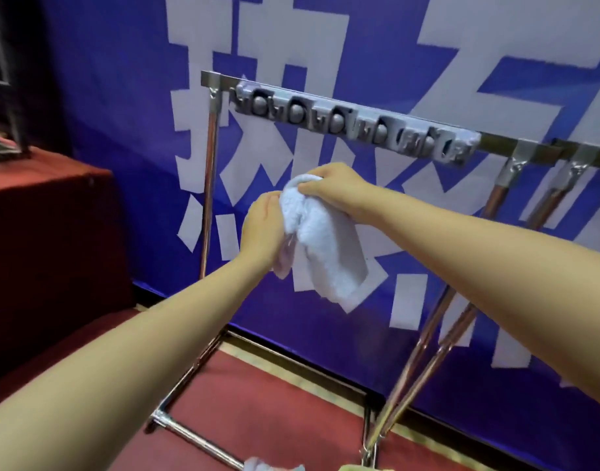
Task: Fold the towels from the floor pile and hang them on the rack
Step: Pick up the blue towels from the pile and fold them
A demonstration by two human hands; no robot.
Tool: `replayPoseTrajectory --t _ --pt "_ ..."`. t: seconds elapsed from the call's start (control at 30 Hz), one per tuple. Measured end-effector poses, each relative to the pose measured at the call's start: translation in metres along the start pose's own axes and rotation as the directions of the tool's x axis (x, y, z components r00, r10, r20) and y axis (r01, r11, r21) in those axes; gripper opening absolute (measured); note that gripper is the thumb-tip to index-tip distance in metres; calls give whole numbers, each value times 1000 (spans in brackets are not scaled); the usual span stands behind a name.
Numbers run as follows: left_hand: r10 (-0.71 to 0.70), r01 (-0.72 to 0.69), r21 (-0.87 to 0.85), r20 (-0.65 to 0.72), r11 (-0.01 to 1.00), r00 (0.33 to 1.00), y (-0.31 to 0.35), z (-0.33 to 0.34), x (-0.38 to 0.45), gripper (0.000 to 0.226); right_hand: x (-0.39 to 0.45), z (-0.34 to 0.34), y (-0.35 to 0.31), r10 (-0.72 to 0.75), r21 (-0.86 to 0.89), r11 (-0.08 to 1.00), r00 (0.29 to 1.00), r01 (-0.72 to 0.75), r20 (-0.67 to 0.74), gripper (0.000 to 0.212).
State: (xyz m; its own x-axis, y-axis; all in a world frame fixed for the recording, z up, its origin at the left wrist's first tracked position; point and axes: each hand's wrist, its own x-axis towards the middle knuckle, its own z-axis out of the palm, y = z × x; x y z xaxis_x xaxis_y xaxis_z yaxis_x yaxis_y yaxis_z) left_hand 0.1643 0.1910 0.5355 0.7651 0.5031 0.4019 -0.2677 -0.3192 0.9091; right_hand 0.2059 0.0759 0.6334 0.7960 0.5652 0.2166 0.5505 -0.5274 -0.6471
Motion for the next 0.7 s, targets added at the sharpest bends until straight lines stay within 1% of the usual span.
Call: replayPoseTrajectory --t 0.03,0.07,0.1,0.23,0.27,0.33,0.37,0.4,0.43,0.47,0.5,0.57,0.6,0.63,0.7 --pt "31 -30 142 -6 989 999 3 -8 19 26 18 4 -10 2 37 999 1000 -2 -10 20" --pt "53 -41 215 -49 976 997 6 -16 37 28 36 7 -20 -2 74 997 1000 4 -25 19" --pt "58 -38 223 -82 974 995 7 -25 55 29 53 11 -29 -9 115 993 999 14 -49 18" --pt "44 -47 -7 -234 999 971 12 -58 113 24 115 22 -63 -63 215 973 992 86 -112 15" --pt "54 -56 -2 -253 998 966 15 -65 125 22 126 22 -72 -69 241 966 990 97 -121 15" --pt "120 -104 76 -257 992 959 23 -78 146 17 144 21 -89 -86 283 951 987 122 -137 14" --pt "159 -132 120 -253 984 954 26 -82 158 17 152 19 -97 -87 299 946 985 128 -146 15" --pt "195 -147 202 -239 968 951 29 -86 169 22 158 18 -103 -87 324 937 984 134 -155 14" --pt "208 -138 274 -246 952 947 30 -87 179 24 163 17 -107 -87 354 925 984 137 -153 14" --pt "190 -107 289 -277 951 942 33 -91 186 23 169 17 -110 -82 383 914 985 136 -154 16" --pt "184 -118 221 -309 968 933 33 -94 196 22 174 18 -112 -64 400 908 984 127 -167 19" --pt "128 -155 -61 -320 986 939 33 -97 204 26 182 19 -115 -21 370 924 977 100 -212 17" --pt "81 -138 -155 -327 978 942 31 -98 205 28 189 21 -116 4 351 933 974 79 -228 18" --pt "52 -132 -243 -310 961 949 31 -99 205 30 194 23 -119 29 352 934 971 58 -238 21" --pt "41 -132 -351 -255 927 966 35 -98 200 36 198 27 -123 76 333 943 965 13 -252 25"
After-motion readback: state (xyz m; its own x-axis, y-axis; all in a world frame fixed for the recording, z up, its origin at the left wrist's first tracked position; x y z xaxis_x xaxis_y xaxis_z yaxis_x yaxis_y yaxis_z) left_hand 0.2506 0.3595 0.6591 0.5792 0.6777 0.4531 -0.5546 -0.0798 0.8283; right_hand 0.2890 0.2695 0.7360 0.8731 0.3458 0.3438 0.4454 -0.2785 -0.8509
